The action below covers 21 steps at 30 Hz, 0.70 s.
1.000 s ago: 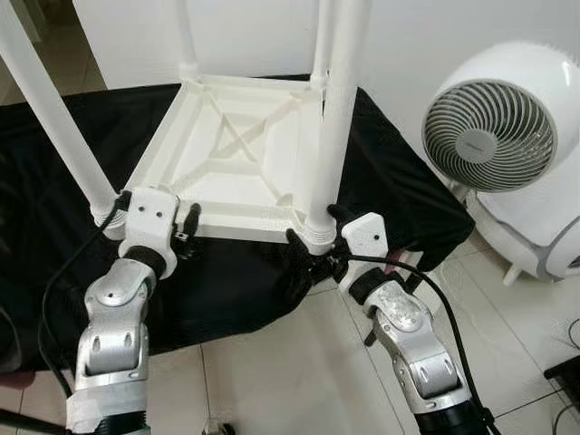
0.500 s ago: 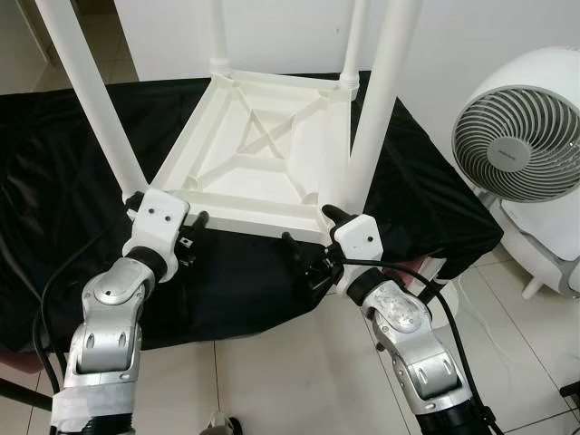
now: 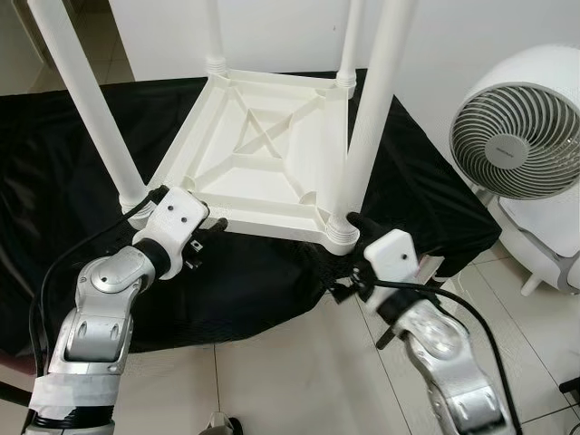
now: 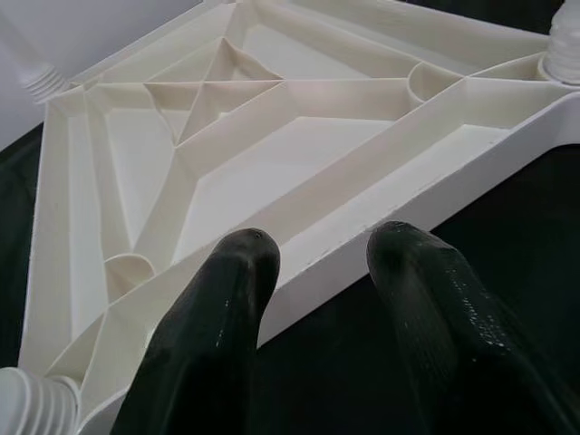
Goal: Building children table
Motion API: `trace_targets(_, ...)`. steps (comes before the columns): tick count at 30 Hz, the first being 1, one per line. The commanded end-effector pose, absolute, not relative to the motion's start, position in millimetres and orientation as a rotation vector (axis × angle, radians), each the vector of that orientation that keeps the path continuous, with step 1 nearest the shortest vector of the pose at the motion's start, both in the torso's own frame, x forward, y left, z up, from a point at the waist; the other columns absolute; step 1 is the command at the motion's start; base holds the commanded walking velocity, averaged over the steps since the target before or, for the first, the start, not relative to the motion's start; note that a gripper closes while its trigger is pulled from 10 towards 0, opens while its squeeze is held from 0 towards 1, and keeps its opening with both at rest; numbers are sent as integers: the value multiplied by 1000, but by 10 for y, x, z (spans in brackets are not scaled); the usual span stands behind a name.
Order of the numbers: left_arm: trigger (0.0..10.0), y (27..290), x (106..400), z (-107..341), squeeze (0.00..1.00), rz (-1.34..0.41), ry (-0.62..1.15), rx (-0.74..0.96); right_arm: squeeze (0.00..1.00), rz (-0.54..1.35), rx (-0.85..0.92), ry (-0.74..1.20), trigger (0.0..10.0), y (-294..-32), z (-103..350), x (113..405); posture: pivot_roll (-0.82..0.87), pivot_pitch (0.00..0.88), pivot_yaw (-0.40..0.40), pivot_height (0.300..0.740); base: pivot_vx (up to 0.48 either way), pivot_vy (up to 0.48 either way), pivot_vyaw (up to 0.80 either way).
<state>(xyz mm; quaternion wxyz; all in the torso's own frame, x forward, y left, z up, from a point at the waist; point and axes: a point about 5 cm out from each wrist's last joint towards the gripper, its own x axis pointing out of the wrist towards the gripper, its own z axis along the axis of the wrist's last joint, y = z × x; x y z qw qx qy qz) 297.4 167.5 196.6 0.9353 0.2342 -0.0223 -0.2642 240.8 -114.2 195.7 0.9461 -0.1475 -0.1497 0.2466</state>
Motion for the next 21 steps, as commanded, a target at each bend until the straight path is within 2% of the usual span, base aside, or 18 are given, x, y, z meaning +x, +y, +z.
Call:
trace_targets(1, 10000, 1700, 2964, 1977, 0, -542, -39, 484, 0, 476, -305, -265, 10000, -1261, 1876, 2358, -84, 104, 35, 740, 0, 0, 0)
trace_targets(4, 10000, 1748, 3000, 1982, 0, -504, -24, 463, 0, 430, -320, -228, 10000, -1370, 1791, 2339, -88, 103, 40, 740, 0, 320, 0)
trace_targets(10, 10000, 1736, 3023, 2003, 0, -497, -42, 475, 0, 424, -310, -239, 10000, -1325, 1819, 2371, -88, 102, 40, 740, 0, 480, 0)
trace_targets(17, 10000, 1622, 3019, 1989, 0, -529, -68, 507, 0, 450, -289, -258, 10000, -1204, 1871, 2407, -83, 100, 38, 740, 0, 0, 0)
trace_targets(21, 10000, 1602, 3037, 1982, 0, -515, -72, 508, 0, 451, -286, -263, 10000, -1198, 1892, 2430, -82, 96, 39, 740, 0, -364, 0)
